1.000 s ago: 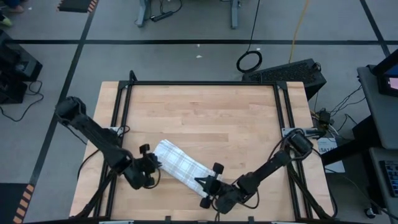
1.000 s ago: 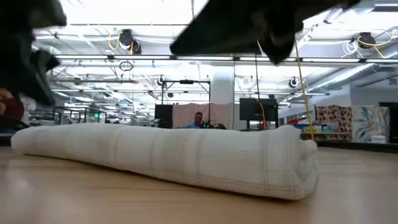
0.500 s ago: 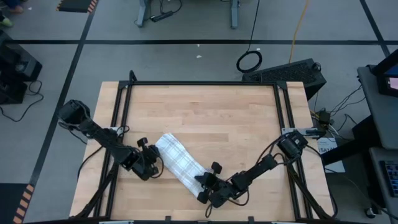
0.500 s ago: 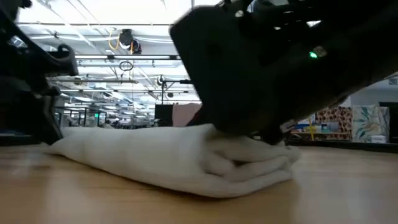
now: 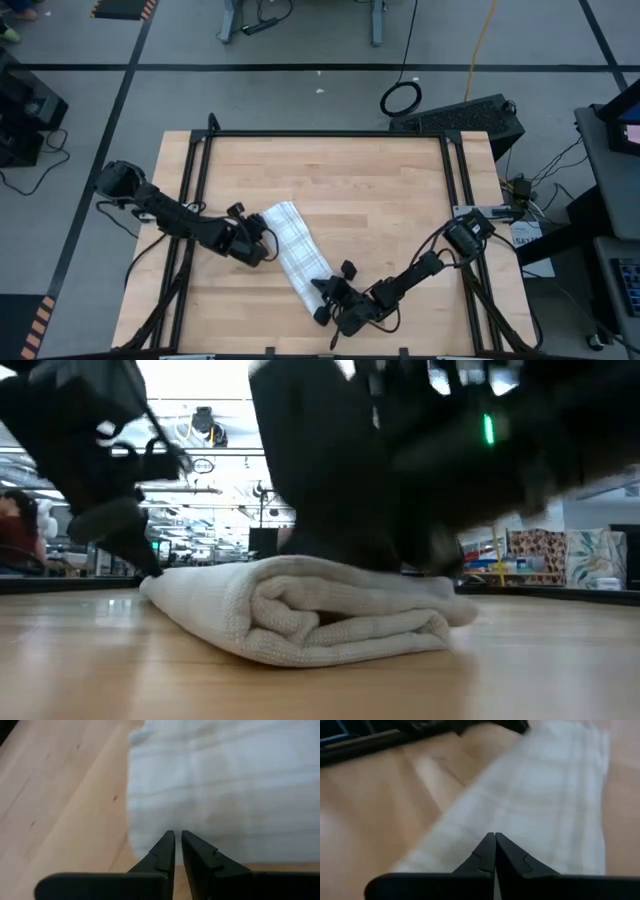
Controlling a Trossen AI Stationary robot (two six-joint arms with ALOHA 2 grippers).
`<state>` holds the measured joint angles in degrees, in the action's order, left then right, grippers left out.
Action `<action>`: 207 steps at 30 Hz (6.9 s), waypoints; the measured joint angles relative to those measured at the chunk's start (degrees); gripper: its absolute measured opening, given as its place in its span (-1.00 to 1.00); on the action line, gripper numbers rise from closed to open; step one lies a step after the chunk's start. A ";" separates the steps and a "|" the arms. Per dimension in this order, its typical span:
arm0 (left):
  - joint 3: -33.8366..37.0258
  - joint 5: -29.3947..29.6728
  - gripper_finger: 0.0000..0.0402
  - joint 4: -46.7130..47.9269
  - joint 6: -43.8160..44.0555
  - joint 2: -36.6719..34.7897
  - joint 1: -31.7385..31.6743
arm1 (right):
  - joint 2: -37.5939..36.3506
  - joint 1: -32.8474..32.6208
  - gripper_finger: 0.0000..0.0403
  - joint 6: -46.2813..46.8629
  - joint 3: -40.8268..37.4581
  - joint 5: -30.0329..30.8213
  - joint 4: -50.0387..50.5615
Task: Roll towel
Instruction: Fold the brown checkered towel, then roll the brown checkered towel
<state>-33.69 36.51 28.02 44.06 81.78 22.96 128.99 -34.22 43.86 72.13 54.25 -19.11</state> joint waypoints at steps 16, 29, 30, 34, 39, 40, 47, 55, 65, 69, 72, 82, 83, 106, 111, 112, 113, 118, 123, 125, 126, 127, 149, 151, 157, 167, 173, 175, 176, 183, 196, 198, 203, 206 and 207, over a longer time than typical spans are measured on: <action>-6.87 3.12 -0.80 -9.72 8.12 2.55 14.57 | -6.04 -1.43 -1.00 -14.59 -1.51 -2.37 1.46; -6.85 2.54 -0.80 -10.99 13.17 15.01 12.57 | 0.09 1.84 -1.00 -2.99 -1.88 -9.77 -0.58; -6.85 2.55 -0.80 -10.99 12.02 15.44 12.00 | 0.34 1.83 -1.00 -1.97 -1.80 -9.67 -0.72; -6.91 3.13 -0.80 -10.63 5.83 16.11 8.73 | 0.68 1.56 -1.00 2.73 -1.78 -9.05 -0.95; -6.82 4.09 -0.80 -9.97 -3.50 16.11 2.57 | 0.82 1.09 -1.00 7.28 -1.81 -6.37 -1.24; -6.82 4.15 -0.80 -9.93 -5.39 16.13 1.23 | 0.90 1.09 -1.00 7.65 -1.83 -5.65 -1.83; -6.80 3.89 -0.80 -6.06 -9.12 13.75 -3.48 | -2.48 1.09 -1.00 0.36 -2.00 -2.64 -4.45; -6.87 1.12 -0.80 1.89 -7.90 7.75 -1.08 | -13.84 0.35 -1.00 -9.92 -1.89 -2.72 19.68; -6.82 -8.37 -0.80 -3.29 -30.11 8.48 -9.37 | -14.02 1.30 -1.00 0.08 -2.46 -19.76 31.89; -6.82 -11.11 -0.80 -6.95 -36.92 8.48 -14.94 | -11.32 1.22 -1.00 1.22 -2.54 -20.25 28.99; -6.82 -14.63 -0.80 -8.56 -40.30 8.48 -18.84 | -9.23 1.38 -1.00 2.51 -2.52 -20.43 25.47; -6.82 -15.52 -0.80 -17.05 -48.94 8.48 -26.12 | -7.21 1.18 -1.00 3.71 -2.17 -21.39 16.33; -6.82 -15.21 -0.80 -17.41 -48.97 8.48 -26.27 | -7.18 1.16 -1.00 3.71 -1.87 -21.00 16.36; -6.91 -19.09 -0.80 -15.28 -25.16 -1.69 10.67 | -11.84 -5.17 -0.90 -24.24 -0.38 -20.01 32.00; -6.91 -16.44 -0.65 -27.23 -24.94 -0.82 21.23 | -9.04 -6.19 -0.65 -30.58 -0.38 -17.99 22.57; -6.91 -15.69 -0.57 -29.65 -24.92 -0.37 22.71 | -8.49 -6.26 -0.59 -32.35 -0.38 -17.49 21.15; -6.91 -15.06 -0.49 -31.82 -24.90 0.23 23.96 | -7.86 -6.36 -0.52 -33.73 -0.38 -16.84 19.77; -6.93 -7.85 0.02 -33.55 -24.99 3.81 27.47 | -6.51 -6.38 -0.19 -37.65 -0.40 -13.51 19.75; -6.93 -4.51 0.42 -34.41 -29.04 8.44 28.91 | -6.62 -6.29 0.05 -46.88 -0.29 -13.66 20.51; -6.93 -4.34 0.48 -36.27 -31.19 10.76 29.18 | -6.64 -6.25 0.11 -48.45 -0.27 -13.76 20.21; -6.98 -4.16 0.50 -37.38 -32.33 11.86 29.33 | -6.64 -6.07 0.14 -48.72 -0.29 -13.87 20.19; -7.40 -3.70 0.51 -37.85 -33.73 12.98 29.31 | -6.64 -5.81 0.17 -48.88 -0.29 -14.22 20.23; -19.48 -3.05 0.51 -20.51 -56.30 22.93 25.65 | -6.65 -0.87 0.58 -58.56 -0.40 -20.67 15.15; -19.48 -1.64 0.51 -20.40 -56.68 22.95 25.55 | -6.62 -0.85 0.58 -58.93 -0.40 -20.86 14.79; -19.48 -0.79 0.51 -19.96 -57.94 22.95 25.38 | -6.75 -1.72 0.58 -58.37 -0.40 -20.86 15.06; -19.50 -2.63 0.51 -22.37 -61.08 24.39 22.89 | -6.75 -0.95 0.58 -48.50 -0.42 -21.71 13.49; -19.63 -2.78 0.48 -24.71 -63.52 25.63 22.45 | -6.82 -0.55 0.46 -48.66 -0.42 -21.67 12.50; -19.63 -2.72 0.42 -24.83 -63.48 25.69 22.48 | -6.82 -0.55 0.41 -48.90 -0.42 -21.70 12.03; -19.63 -2.51 0.38 -24.95 -63.48 25.76 22.52 | -6.82 -0.55 0.38 -48.93 -0.42 -21.70 11.96; -19.50 -2.38 -0.10 -25.98 -60.81 26.01 21.60 | -6.85 -0.58 0.27 -49.13 -0.42 -21.67 11.25; -19.46 1.67 -0.83 -23.37 -45.46 26.01 21.68 | -7.01 -2.98 0.49 -42.49 -0.40 -19.08 18.83; -19.46 2.66 -0.84 -22.70 -44.65 26.01 21.75 | -7.01 -3.03 0.52 -40.59 -0.40 -19.10 18.79; -19.46 2.97 -0.90 -22.56 -44.36 26.00 21.79 | -6.99 -3.00 0.54 -38.45 -0.40 -19.66 16.01; -19.46 2.99 -0.90 -22.57 -44.35 25.98 21.79 | -6.99 -2.57 0.53 -38.30 -0.40 -19.66 15.55; -19.46 3.02 -0.90 -22.58 -44.34 25.97 21.79 | -6.99 -2.26 0.53 -38.31 -0.40 -19.66 15.17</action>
<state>-53.15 39.53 5.44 -0.28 107.74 44.75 121.99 -36.48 5.56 71.72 34.59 -3.93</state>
